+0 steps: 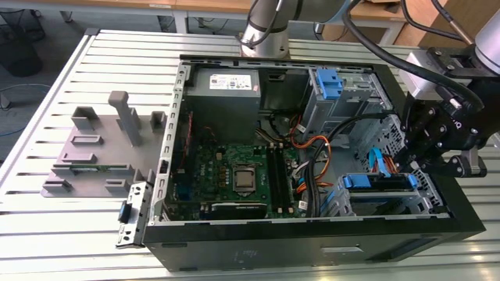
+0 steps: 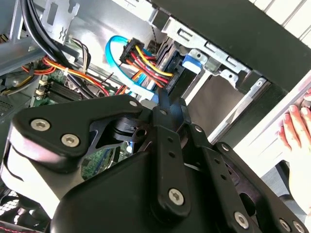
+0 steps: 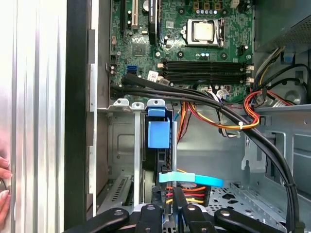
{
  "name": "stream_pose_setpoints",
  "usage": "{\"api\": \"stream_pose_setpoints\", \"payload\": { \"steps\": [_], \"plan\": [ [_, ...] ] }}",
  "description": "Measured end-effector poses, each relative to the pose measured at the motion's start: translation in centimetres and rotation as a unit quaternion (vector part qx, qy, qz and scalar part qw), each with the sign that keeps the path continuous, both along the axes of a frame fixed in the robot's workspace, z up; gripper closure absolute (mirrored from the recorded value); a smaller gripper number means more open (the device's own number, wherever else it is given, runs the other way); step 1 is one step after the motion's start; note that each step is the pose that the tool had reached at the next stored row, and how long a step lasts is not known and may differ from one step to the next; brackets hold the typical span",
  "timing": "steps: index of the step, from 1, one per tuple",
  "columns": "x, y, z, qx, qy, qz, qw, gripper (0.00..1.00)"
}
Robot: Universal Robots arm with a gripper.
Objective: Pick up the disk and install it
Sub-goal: 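Insert the second disk wire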
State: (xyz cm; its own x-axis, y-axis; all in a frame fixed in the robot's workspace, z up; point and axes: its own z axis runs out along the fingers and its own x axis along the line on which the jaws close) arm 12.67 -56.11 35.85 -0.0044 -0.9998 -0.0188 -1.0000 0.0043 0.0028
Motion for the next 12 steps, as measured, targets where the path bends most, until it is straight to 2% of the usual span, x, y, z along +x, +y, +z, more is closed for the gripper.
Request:
{"api": "stream_pose_setpoints", "payload": {
  "steps": [12],
  "plan": [
    [-0.01,0.0,0.63,0.0,0.0,0.0,1.0,0.76]
  ]
}}
